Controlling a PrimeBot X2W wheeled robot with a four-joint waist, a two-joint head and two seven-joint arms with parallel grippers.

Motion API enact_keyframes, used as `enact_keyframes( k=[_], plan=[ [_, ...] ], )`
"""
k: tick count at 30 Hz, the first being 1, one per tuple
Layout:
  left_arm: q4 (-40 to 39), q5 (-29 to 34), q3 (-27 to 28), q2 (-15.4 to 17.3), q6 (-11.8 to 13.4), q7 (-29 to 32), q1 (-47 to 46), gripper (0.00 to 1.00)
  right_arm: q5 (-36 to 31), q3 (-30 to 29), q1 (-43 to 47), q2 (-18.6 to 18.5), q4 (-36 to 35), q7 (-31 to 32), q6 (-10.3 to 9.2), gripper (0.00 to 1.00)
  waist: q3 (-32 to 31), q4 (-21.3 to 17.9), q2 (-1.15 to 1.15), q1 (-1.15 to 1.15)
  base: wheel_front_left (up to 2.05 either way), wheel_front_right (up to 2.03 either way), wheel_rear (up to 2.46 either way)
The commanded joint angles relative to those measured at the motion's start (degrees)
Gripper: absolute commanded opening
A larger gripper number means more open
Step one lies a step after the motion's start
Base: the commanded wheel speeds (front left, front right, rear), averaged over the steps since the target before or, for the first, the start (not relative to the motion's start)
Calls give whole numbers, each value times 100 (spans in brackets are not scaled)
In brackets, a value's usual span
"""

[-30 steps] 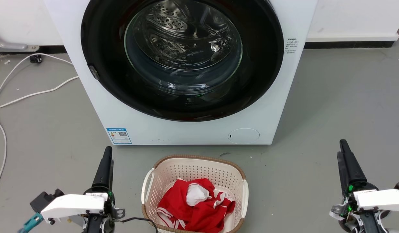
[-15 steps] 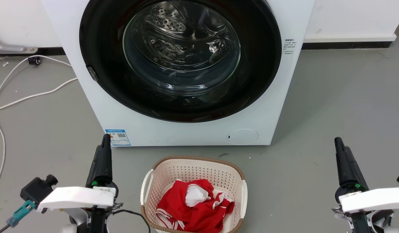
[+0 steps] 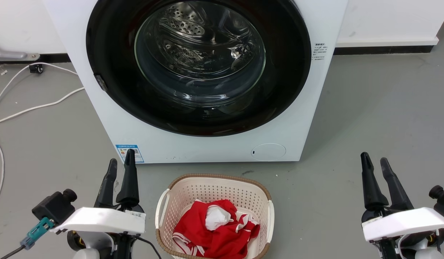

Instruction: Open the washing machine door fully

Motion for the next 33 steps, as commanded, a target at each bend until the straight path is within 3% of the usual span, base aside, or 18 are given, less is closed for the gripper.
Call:
enact_keyframes(
  k=[1, 13, 33],
  plan=[
    [-129, 240, -30, 16, 28, -70, -4, 100, -250, 31, -46, -4, -112, -33, 0, 100, -5, -1, 0, 0, 0, 0, 0],
    [-90, 1604, -278, 55, 104, -313, 112, 100, -1469, 195, -7, -3, -158, -18, 0, 100, -13, 3, 0, 0, 0, 0, 0],
    [-109, 2840, -579, 251, 461, -580, 147, 100, -2658, 215, 130, -1, -204, 111, -1, 100, -21, -7, 0, 0, 0, 0, 0]
  ],
)
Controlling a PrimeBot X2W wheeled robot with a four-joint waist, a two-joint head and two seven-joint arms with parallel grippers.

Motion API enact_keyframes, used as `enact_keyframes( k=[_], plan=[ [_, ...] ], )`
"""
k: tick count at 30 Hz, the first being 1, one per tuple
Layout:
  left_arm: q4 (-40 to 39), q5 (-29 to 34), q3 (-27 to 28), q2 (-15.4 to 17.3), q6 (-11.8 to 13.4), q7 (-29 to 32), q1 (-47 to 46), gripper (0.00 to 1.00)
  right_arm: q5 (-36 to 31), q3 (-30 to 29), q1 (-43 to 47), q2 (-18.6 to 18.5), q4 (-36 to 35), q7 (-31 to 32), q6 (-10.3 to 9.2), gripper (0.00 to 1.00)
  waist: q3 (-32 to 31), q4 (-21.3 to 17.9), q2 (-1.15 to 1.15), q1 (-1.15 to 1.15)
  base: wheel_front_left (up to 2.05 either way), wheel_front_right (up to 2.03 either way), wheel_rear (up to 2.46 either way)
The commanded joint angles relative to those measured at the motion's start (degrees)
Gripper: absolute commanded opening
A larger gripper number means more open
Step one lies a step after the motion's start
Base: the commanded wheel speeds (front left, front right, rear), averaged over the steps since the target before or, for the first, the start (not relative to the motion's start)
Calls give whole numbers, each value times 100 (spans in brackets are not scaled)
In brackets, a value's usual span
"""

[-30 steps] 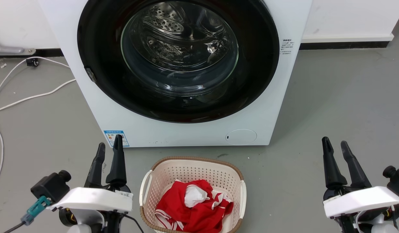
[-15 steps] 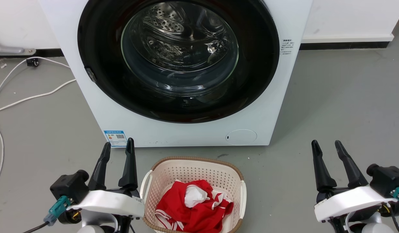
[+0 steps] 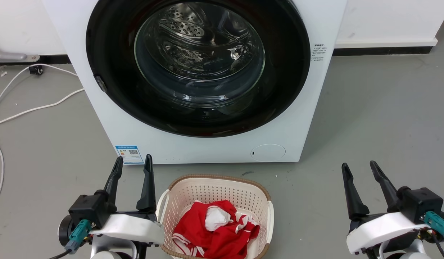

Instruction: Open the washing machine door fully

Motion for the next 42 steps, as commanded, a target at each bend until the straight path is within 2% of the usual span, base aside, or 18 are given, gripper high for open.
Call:
enact_keyframes(
  k=[1, 22, 37, 42],
  plan=[
    [-45, 120, -23, 43, 32, -51, 35, 100, -121, 10, 6, -1, -73, -2, -2, 100, -1, -1, 0, 0, 0, 0, 0],
    [-100, 997, -238, 183, 342, -295, 82, 100, -1021, 28, 122, 2, -288, -63, -2, 100, 2, -15, 0, 0, 0, 0, 0],
    [-95, 1334, -159, 43, 298, -449, 185, 100, -1339, 55, 191, 4, -343, -130, -2, 100, -19, -4, 0, 0, 0, 0, 0],
    [-41, 1289, -97, -2, 241, -443, 184, 100, -1230, 49, 189, 4, -298, -117, -2, 100, -11, -1, 0, 0, 0, 0, 0]
  ],
)
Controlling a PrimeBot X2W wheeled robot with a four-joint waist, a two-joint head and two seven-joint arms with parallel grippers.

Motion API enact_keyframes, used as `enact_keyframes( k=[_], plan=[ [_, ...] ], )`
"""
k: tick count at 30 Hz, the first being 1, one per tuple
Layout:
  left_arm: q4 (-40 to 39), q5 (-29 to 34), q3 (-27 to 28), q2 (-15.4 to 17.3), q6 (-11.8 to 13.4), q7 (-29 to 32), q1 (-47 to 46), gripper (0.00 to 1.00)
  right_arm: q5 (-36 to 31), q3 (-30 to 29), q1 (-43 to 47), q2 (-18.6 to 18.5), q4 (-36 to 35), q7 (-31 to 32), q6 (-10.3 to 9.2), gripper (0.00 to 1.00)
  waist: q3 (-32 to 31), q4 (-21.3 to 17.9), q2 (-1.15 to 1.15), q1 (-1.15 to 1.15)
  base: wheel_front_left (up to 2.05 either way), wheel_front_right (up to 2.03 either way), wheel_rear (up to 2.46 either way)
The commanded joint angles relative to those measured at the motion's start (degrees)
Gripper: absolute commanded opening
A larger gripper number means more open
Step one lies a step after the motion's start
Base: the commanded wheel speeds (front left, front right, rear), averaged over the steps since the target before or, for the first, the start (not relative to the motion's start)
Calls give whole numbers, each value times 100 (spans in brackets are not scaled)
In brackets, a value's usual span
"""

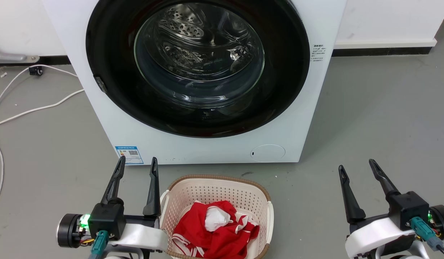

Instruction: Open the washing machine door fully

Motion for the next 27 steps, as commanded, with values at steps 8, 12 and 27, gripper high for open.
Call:
enact_keyframes(
  k=[8, 12, 27],
  plan=[
    [55, -4, 83, -64, -67, -14, 63, 100, 116, -17, 47, 5, 46, 23, -4, 100, 11, -3, 0, 0, 0, 0, 0],
    [72, 18, 106, -88, -91, -14, 71, 100, 124, -26, 39, 5, 52, 22, -3, 100, 14, -6, 0, 0, 0, 0, 0],
    [95, 81, 187, -130, -132, -14, 34, 100, 563, -56, -44, 5, 57, -103, -4, 0, 52, -13, 0, 0, 0, 0, 0]
  ],
)
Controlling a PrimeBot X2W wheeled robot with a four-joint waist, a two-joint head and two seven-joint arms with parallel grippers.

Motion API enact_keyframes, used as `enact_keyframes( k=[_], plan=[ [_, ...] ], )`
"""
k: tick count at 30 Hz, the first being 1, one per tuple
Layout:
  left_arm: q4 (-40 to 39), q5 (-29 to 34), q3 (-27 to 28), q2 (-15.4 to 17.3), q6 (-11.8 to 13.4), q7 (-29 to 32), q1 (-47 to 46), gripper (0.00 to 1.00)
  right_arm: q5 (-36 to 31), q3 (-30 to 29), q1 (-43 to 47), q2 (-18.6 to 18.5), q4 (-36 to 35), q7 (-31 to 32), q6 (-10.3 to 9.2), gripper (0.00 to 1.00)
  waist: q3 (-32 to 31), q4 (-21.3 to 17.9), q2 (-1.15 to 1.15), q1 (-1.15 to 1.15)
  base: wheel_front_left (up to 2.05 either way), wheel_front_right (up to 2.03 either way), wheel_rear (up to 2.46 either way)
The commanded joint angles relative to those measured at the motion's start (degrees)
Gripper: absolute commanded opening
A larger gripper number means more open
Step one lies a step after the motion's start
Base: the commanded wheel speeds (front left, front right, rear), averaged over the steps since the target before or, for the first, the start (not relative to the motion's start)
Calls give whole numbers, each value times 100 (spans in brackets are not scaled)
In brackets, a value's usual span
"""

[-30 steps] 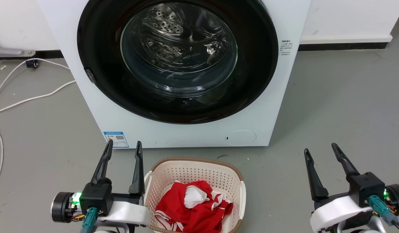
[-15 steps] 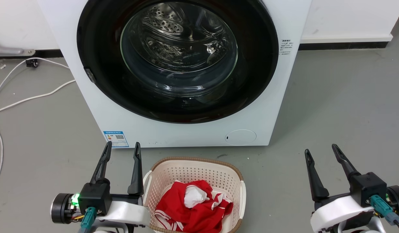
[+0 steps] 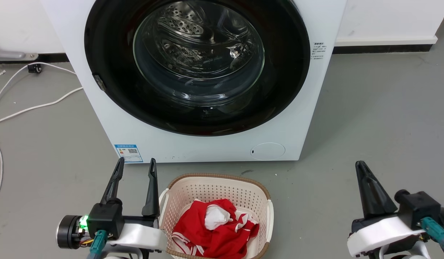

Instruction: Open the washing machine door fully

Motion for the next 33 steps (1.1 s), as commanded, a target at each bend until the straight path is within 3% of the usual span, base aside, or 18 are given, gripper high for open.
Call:
enact_keyframes(
  k=[1, 3, 10, 19, 26, 33],
  plan=[
    [-8, 36, 26, -7, -3, -14, 36, 100, 163, 4, -68, 5, -25, -119, -3, 0, 2, -1, 0, 0, 0, 0, 0],
    [-14, 34, 30, -9, -2, -14, 37, 100, 273, -23, -113, 4, -50, -207, -3, 0, 6, -1, 0, 0, 0, 0, 0],
    [-63, -11, 62, -33, 8, -14, -12, 100, 2466, -165, -410, 4, -23, -742, -3, 0, 62, -3, 0, 0, 0, 0, 0],
    [-226, -25, 59, -58, 49, -14, -206, 100, 6262, -628, -1444, 5, 598, -734, -3, 0, 432, -9, 0, 0, 0, 0, 0],
    [-373, 0, 13, -69, 75, -14, -468, 100, 7678, -1334, -2798, -74, 1633, -44, -2, 0, 855, 45, 0, 0, 0, 0, 0],
    [-500, -8, -39, -77, 99, -14, -808, 100, 8073, -1558, -4292, -517, 3012, 683, -2, 0, 1307, 153, 0, 0, 0, 0, 0]
  ],
)
